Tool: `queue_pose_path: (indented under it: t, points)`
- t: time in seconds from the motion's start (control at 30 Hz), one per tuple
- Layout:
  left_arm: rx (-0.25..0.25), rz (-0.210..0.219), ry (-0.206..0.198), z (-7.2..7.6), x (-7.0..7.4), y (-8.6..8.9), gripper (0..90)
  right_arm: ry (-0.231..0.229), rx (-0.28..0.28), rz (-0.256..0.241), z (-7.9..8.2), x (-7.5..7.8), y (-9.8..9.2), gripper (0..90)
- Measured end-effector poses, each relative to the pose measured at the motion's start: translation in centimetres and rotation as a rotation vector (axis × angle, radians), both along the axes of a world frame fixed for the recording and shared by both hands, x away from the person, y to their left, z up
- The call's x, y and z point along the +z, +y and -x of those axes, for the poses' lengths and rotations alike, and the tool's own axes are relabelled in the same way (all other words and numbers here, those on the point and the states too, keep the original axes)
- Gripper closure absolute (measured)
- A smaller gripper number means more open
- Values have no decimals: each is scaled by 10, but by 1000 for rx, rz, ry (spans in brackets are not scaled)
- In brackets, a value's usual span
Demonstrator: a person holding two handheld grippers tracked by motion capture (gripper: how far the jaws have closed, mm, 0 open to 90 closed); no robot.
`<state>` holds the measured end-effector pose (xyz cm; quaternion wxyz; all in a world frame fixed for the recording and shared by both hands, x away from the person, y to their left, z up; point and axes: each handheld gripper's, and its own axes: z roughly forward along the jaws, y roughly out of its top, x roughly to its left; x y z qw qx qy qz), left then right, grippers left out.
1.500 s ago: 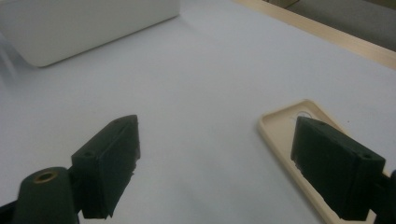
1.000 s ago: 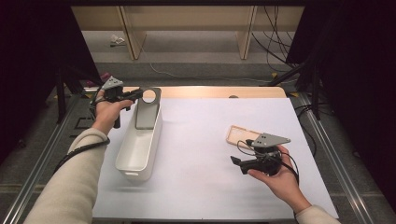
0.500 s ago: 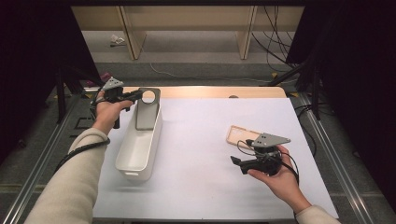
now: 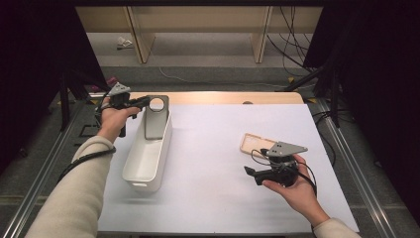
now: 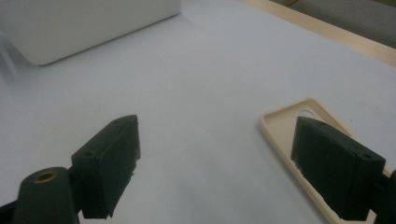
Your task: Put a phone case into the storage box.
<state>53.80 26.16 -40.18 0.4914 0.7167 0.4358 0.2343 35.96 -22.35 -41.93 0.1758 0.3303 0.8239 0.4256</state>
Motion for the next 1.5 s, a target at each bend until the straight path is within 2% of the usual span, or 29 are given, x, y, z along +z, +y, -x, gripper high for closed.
queue_pose_path:
  t: [0.2, 0.7, 0.9, 1.0, 1.17, 1.3, 1.5]
  points:
    - [7, -24, 8, -2, 0, -1, 777, 1, 1, 0, 0, 0, 0, 165]
    - [58, -121, 41, -6, 0, -9, 713, 3, 2, 1, 0, -1, 0, 165]
    - [78, -139, 68, -6, 1, -13, 596, 3, 2, 2, 0, -1, 0, 165]
    - [87, -135, 70, -4, 2, -14, 535, 2, 3, 3, 0, -1, 0, 165]
    - [98, -163, 71, -2, 6, -14, 452, 3, 2, 3, 0, 0, 0, 165]
    - [123, -161, 74, -1, 8, -13, 385, -1, 2, 4, 0, 0, 1, 165]
    - [135, -144, 65, 3, 11, -12, 308, 1, 2, 5, 0, 0, 1, 165]
